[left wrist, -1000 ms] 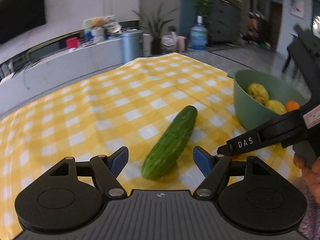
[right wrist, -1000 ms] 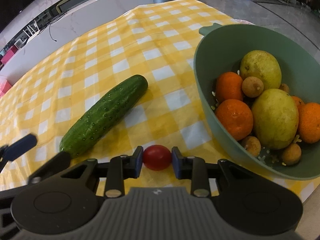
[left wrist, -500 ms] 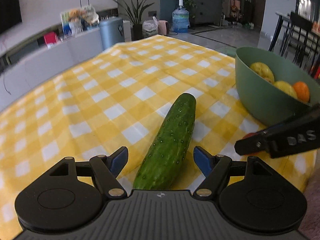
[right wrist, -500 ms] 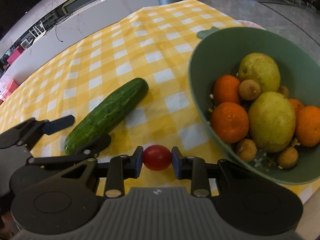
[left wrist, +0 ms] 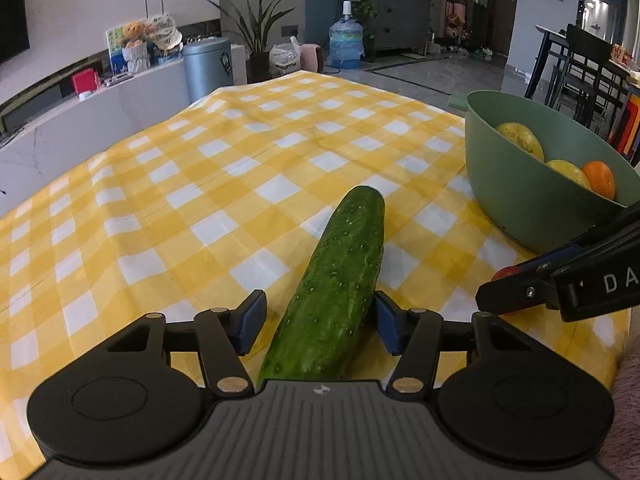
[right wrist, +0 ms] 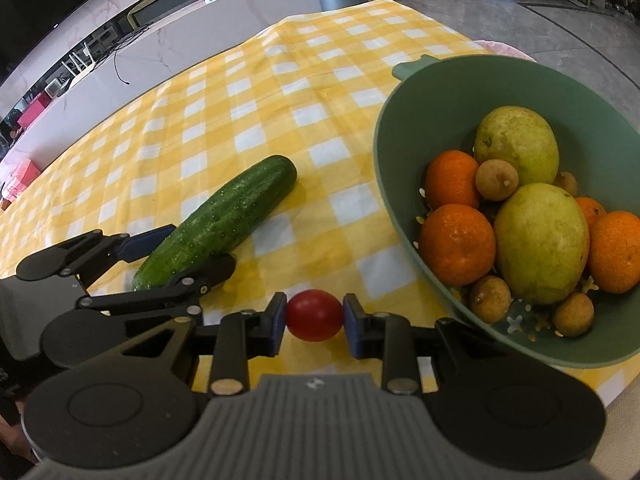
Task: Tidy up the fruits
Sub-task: 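Close the left tool on the cucumber and lift it while the right tool lifts the tomato, then carry the tomato over the colander and open the right tool while the left tool carries the cucumber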
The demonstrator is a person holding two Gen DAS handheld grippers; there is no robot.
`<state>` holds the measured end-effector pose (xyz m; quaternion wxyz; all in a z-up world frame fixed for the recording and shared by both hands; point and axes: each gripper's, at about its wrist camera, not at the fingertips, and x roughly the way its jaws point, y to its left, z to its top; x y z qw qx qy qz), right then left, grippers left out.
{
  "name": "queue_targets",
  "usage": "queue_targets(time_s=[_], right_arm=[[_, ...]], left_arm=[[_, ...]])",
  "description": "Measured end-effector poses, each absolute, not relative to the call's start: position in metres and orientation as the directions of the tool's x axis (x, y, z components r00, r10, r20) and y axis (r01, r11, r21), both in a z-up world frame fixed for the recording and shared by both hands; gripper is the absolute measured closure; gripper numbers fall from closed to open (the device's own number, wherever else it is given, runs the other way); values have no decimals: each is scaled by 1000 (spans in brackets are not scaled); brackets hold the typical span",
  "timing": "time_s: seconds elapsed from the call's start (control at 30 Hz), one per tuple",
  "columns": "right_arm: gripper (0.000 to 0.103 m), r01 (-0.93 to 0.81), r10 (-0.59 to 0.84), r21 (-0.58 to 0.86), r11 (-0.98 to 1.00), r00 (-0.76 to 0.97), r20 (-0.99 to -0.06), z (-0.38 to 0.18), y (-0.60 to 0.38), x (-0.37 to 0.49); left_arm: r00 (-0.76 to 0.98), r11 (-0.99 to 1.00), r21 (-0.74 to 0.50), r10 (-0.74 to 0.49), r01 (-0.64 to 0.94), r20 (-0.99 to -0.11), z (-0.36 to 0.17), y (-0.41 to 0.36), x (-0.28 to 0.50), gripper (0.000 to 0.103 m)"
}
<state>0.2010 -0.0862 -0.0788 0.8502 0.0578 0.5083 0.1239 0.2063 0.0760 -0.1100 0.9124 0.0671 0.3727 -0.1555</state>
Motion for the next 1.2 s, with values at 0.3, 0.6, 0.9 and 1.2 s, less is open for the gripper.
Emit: queue_targets(time_s=[0.3, 0.6, 0.9, 1.2], right_arm=[[76, -157, 265, 216, 964, 451, -852, -81, -84, 202], [76, -167, 294, 243, 955, 449, -844, -80, -87, 202], [76, -185, 384, 336, 923, 449, -807, -71, -94, 200], [76, -222, 545, 507, 833, 487, -682, -40, -117, 191]], left_arm=[[699, 944, 6, -240, 329, -674, -112, 71, 206, 48], [736, 962, -71, -249, 265, -629, -106, 75, 188, 58], [779, 935, -314, -320, 167, -539, -95, 109, 157, 60], [849, 922, -361, -300, 140, -436, -57, 111, 139, 61]])
